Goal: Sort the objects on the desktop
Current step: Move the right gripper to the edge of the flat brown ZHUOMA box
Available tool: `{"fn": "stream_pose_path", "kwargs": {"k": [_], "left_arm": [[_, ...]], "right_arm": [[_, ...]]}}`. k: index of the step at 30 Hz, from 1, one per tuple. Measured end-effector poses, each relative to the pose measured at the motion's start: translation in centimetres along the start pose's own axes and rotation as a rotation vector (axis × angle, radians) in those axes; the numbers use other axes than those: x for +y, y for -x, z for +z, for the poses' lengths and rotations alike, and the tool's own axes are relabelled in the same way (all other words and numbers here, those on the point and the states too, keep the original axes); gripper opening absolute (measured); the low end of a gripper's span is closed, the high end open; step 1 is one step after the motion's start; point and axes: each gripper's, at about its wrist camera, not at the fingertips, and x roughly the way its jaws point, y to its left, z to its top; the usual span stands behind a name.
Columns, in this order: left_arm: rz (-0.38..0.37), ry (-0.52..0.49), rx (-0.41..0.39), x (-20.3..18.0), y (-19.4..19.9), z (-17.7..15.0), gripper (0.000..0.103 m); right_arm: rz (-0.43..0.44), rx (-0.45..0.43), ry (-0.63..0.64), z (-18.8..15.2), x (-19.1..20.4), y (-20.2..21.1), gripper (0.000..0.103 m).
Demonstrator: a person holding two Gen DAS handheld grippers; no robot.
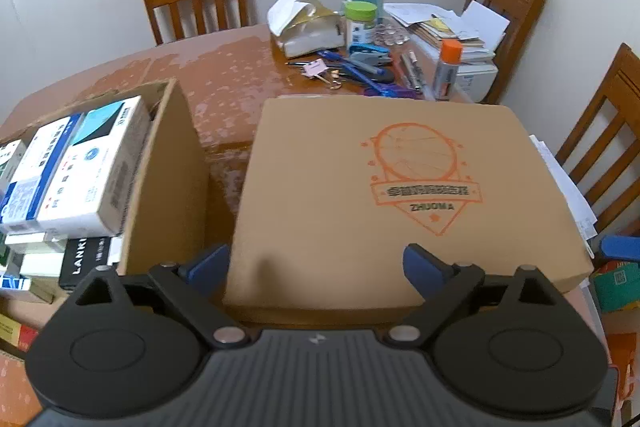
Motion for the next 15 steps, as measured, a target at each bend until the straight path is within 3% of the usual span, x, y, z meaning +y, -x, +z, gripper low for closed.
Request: {"fn": "stream_pose_path", "kwargs": {"k": [4,8,15], "left_arm": [[-0.029,0.007,0.012,-0.8,0.0,0.0,0.094],[0.029,-0.009,0.022,-1.5,-0.7,-0.6,0.094],[0.055,0.005,0.040,-1.1,-1.8,-0.8,0.094]], "right_arm": [[0.004,0.005,0.009,0.1,0.2,-0.1,0.103],[0.013,0.014,0.012,0.2,0.3,-0.3,0.103],[0.085,0.034,-0.025,1.3,0.0,-0.4,0.103]]}}
